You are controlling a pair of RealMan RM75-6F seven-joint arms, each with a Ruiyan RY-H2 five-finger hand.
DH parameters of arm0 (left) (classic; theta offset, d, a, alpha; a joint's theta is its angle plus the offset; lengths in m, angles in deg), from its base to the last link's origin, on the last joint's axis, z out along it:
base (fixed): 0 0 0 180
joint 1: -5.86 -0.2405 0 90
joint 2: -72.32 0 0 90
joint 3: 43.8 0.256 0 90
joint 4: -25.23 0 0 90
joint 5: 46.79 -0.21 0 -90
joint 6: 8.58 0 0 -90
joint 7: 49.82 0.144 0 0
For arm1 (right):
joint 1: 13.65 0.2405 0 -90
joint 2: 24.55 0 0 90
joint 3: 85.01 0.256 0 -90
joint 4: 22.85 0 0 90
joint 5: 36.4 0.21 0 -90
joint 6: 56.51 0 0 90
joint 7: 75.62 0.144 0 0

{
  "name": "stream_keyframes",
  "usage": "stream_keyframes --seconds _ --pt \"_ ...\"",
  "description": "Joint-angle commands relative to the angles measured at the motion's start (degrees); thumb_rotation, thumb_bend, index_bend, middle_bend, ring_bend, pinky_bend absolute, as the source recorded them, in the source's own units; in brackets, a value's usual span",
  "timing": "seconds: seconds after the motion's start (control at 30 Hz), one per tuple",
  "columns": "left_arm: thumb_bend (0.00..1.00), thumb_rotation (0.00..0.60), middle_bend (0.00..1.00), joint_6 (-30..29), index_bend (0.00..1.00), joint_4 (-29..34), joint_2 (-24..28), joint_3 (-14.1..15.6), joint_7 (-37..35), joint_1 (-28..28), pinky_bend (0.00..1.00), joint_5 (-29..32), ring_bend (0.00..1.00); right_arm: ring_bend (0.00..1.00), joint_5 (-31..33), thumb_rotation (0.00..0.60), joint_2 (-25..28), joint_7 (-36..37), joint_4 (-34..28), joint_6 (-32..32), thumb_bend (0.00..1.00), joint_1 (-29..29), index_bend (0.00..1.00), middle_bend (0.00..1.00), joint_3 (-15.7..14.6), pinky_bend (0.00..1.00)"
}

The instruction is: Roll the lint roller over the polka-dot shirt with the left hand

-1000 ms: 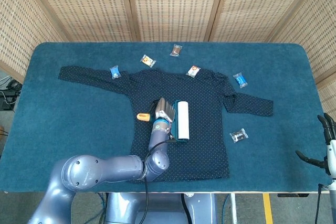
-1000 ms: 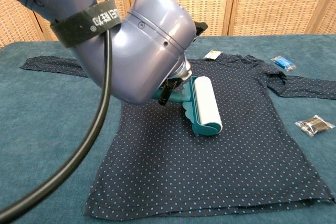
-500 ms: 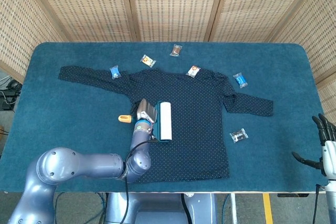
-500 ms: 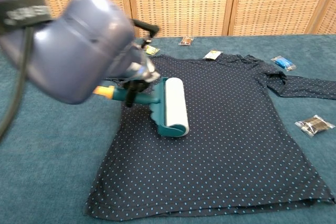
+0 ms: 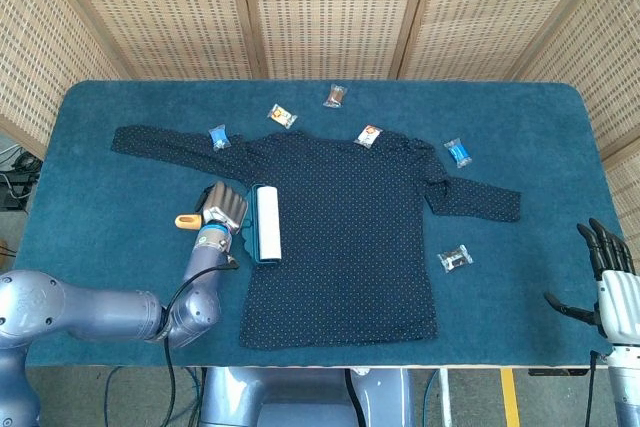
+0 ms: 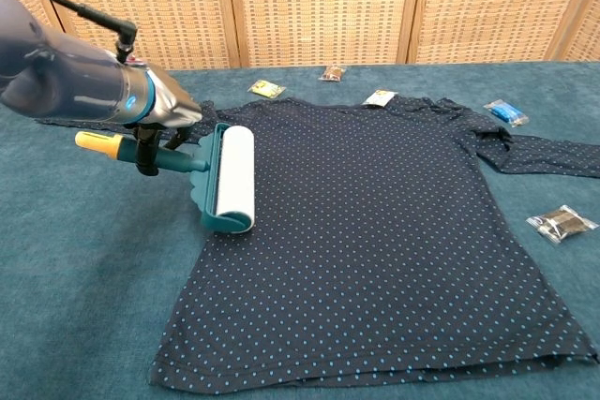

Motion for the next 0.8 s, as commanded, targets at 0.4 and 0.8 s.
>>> stream_keyframes --seconds 0.4,0.8 --pt "0.66 0.6 0.86 3.31 0.83 -8.59 -7.44 -1.41 -0.03 3.34 0.67 1.25 0.76 0.0 1.07 0.6 0.19 1.15 0.65 -0.5 0.17 0.05 0.07 0.0 0.41 0.0" --pt "0.66 0.6 0.86 4.09 0.83 -17.26 -14.53 -7.2 5.62 10.99 0.67 7.34 0.76 0.0 2.18 0.6 0.33 2.38 1.38 -1.08 0.17 0.07 0.07 0.0 0.87 0.0"
